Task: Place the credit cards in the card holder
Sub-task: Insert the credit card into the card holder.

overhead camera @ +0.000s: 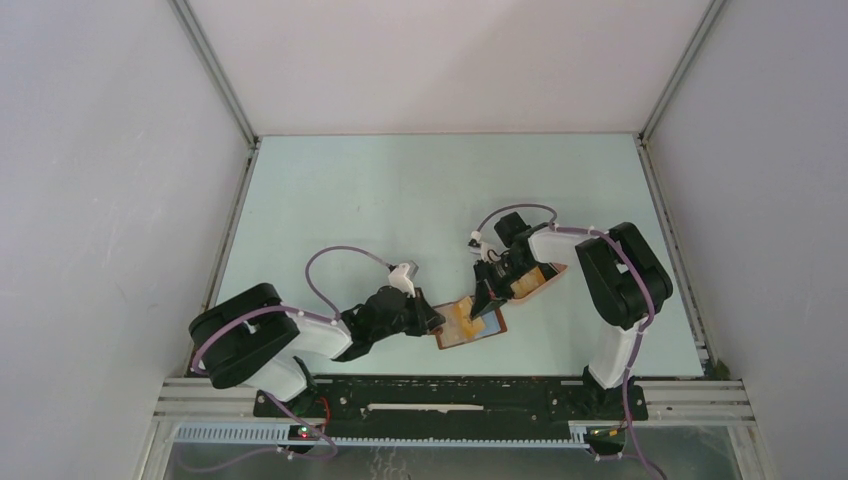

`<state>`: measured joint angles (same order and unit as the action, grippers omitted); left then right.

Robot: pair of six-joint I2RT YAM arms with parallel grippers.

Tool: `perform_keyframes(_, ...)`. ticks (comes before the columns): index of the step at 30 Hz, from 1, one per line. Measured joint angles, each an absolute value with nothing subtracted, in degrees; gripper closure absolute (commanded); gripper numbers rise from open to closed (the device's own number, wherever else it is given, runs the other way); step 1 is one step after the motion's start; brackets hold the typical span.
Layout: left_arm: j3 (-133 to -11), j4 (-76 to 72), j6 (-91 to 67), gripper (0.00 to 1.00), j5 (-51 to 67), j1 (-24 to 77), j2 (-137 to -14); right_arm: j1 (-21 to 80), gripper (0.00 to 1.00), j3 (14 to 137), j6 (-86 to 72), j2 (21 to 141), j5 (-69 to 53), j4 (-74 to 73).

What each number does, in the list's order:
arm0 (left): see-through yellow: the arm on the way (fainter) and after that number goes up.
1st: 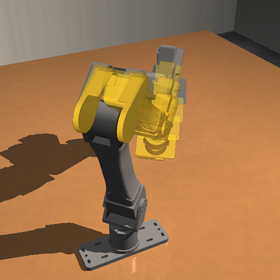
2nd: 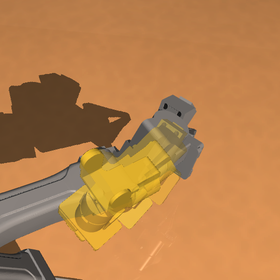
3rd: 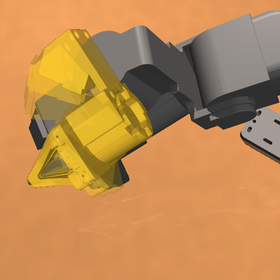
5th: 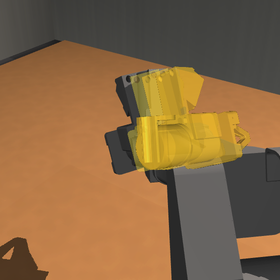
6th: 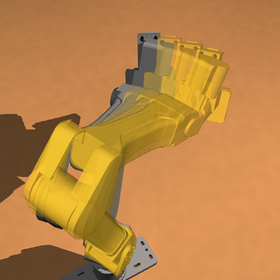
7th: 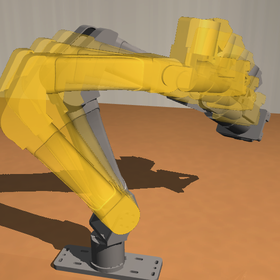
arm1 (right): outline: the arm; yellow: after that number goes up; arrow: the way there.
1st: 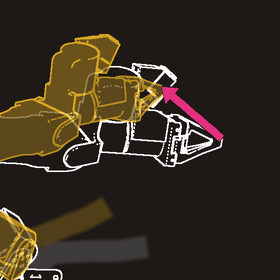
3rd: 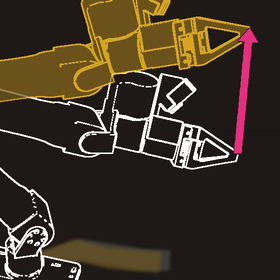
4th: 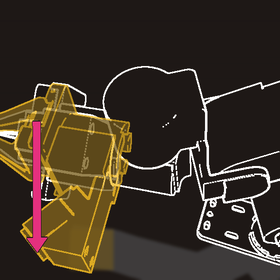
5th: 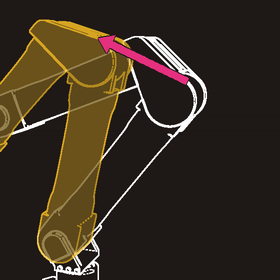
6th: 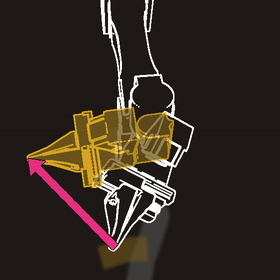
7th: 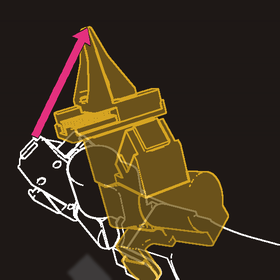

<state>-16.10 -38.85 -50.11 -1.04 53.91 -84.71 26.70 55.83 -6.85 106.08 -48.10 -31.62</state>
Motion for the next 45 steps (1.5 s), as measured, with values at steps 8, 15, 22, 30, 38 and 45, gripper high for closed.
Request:
perform_keyframes(8, -16.1, -38.87, -50.11, 0.9, -0.84, 53.91, -84.75, 26.89, 1.0, 55.83, -5.8, 106.08, -48.07, -30.76)
perform_keyframes(15, -16.1, -38.92, -50.11, 0.9, -0.82, 53.84, -84.79, 27.16, 1.0, 55.83, -5.56, 106.08, -47.88, -30.41)
perform_keyframes(22, -16.1, -40.6, -50.13, 0.9, -0.58, 53.84, -85.91, 27.27, 1.0, 55.83, -5.58, 106.06, -47.46, -30.26)
perform_keyframes(30, -16.1, -41.1, -50.13, 0.9, 0.03, 53.84, -86.26, 27.66, 1.0, 55.88, -5.19, 105.43, -46.19, -30.2)
perform_keyframes(38, -16.1, -41.32, -50.13, 0.9, 0.43, 53.82, -86.37, 28.67, 1.0, 55.88, -5.23, 104.36, -43.53, -30.22)
perform_keyframes(45, -16.1, -41.87, -50.13, 0.9, 0.67, 53.8, -86.76, 28.91, 1.0, 55.88, -5.28, 103.63, -42.04, -30.22)
